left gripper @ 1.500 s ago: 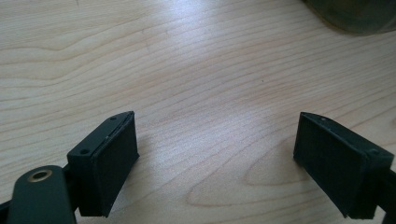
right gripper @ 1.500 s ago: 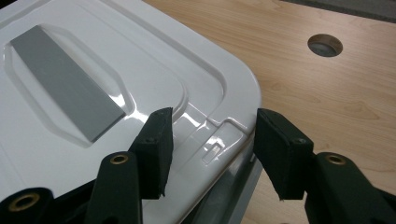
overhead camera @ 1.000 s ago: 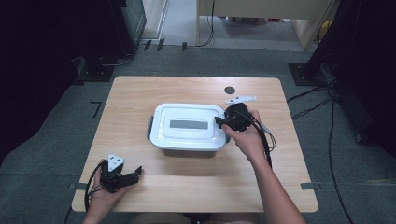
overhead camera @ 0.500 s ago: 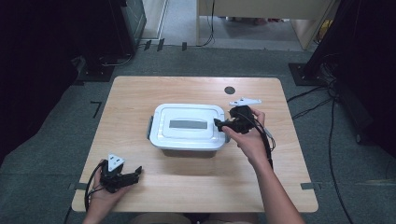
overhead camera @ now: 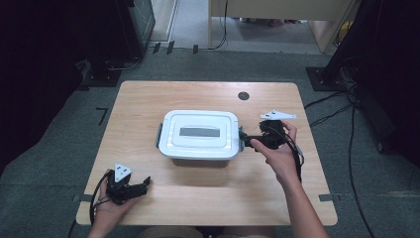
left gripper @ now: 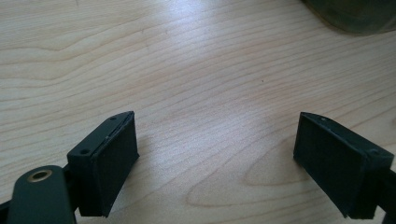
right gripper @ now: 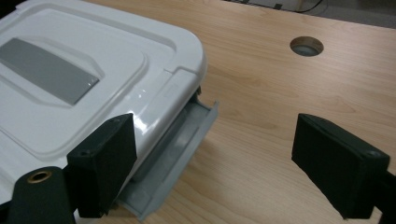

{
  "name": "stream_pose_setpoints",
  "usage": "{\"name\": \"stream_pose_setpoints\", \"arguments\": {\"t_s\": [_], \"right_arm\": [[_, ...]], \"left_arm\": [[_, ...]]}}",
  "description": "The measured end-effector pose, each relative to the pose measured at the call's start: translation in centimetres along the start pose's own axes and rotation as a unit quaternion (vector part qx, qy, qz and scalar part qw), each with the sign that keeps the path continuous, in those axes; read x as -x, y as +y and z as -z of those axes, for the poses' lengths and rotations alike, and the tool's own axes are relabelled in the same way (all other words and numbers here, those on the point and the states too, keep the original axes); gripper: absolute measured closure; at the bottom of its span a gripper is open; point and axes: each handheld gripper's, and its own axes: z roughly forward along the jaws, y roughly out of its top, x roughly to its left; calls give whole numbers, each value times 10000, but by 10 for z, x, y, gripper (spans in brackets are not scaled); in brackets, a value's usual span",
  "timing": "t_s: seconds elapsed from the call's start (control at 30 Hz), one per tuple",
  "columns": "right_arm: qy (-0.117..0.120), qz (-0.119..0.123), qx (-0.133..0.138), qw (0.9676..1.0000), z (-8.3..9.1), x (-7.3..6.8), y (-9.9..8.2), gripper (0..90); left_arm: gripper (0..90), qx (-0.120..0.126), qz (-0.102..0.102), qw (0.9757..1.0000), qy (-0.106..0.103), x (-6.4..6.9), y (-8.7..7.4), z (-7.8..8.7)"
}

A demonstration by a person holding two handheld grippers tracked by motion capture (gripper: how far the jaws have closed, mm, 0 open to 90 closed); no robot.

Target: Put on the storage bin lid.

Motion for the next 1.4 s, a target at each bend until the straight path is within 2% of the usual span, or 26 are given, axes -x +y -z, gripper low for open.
{"name": "stream_pose_setpoints", "arguments": {"t_s": [0.17, 0.4, 0.9, 1.1, 1.2, 1.4], "right_arm": [[-63, 39, 44, 10000, 7, 6, -14, 134], [-149, 39, -56, 9999, 14, 13, -39, 132], [-331, -280, -140, 9990, 33, 38, -89, 131], [-372, -316, -202, 9986, 39, 47, -106, 80], [-273, -263, -303, 9988, 41, 51, -113, 18], [-447, -199, -407, 9980, 44, 58, -127, 0]], "left_arm": [[135, -1, -3, 10000, -3, 0, 0, 0], [135, 1, -4, 10000, -3, 0, 0, 0], [134, -1, 4, 10000, 9, 0, 0, 0], [134, -12, 0, 10000, 20, 0, 0, 0], [134, -6, 23, 10000, 36, 0, 0, 0], [134, -5, 57, 10000, 69, -1, 0, 0]]}}
